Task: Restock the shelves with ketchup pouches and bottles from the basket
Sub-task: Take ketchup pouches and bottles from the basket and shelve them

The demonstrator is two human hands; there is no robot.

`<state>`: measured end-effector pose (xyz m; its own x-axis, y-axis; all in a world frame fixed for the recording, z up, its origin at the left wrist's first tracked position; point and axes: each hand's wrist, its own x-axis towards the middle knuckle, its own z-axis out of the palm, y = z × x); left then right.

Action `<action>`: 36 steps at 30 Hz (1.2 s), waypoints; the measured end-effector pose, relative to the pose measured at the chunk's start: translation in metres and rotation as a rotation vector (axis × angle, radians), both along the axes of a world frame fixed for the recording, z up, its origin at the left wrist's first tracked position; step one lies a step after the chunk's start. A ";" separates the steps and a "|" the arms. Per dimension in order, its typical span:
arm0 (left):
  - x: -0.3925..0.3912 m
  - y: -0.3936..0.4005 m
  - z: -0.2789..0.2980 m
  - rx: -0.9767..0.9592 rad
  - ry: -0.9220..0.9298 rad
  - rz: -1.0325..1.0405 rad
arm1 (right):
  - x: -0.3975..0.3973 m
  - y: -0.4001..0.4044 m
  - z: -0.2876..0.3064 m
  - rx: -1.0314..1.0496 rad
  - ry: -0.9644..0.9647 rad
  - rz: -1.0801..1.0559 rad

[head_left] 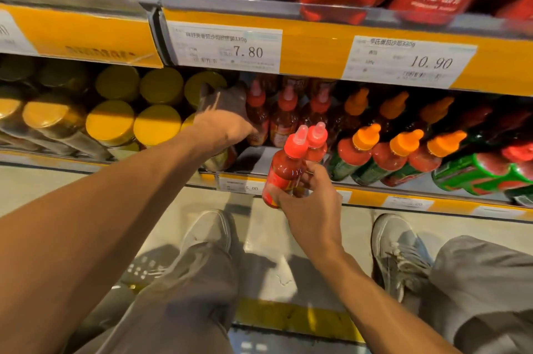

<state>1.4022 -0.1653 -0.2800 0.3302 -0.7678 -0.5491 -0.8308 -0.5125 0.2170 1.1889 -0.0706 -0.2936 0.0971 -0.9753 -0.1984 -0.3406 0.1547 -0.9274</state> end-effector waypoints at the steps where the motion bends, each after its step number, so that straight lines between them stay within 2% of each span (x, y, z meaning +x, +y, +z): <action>1: -0.002 -0.003 0.000 0.020 -0.027 -0.059 | 0.000 0.000 0.000 0.001 -0.001 -0.002; 4: -0.011 0.002 0.018 0.032 -0.118 -0.134 | 0.000 -0.001 0.000 0.025 -0.009 0.000; 9: -0.021 0.013 0.045 -0.002 -0.154 -0.166 | -0.003 0.001 0.008 0.007 0.034 0.013; 13: -0.028 0.036 0.075 -0.324 -0.250 -0.204 | -0.008 0.003 0.011 0.018 0.049 0.002; 15: -0.031 0.051 0.089 -0.516 -0.390 -0.340 | -0.008 0.003 0.016 0.013 0.043 0.011; 16: -0.033 0.058 0.094 -0.606 -0.400 -0.400 | -0.008 0.004 0.020 0.013 0.040 0.014; 17: -0.034 0.063 0.099 -0.649 -0.345 -0.437 | -0.008 0.005 0.023 0.014 0.040 0.017; 20: -0.044 0.077 0.114 -0.542 0.127 -0.315 | -0.009 0.005 0.031 0.018 0.065 0.029; 22: -0.051 0.081 0.118 -0.496 0.280 -0.280 | -0.009 0.006 0.037 -0.001 0.094 0.036; 30: -0.061 0.076 0.114 -0.573 0.202 -0.346 | -0.009 0.007 0.049 -0.118 0.189 0.065; 36: -0.055 0.069 0.105 -0.564 0.207 -0.261 | -0.015 -0.002 0.049 -0.098 0.218 0.108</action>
<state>1.3473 -0.0961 -0.1751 0.0247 -0.9972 -0.0709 -0.8246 -0.0605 0.5625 1.1740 -0.0728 -0.2441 0.1673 -0.9772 -0.1308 -0.5435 0.0193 -0.8392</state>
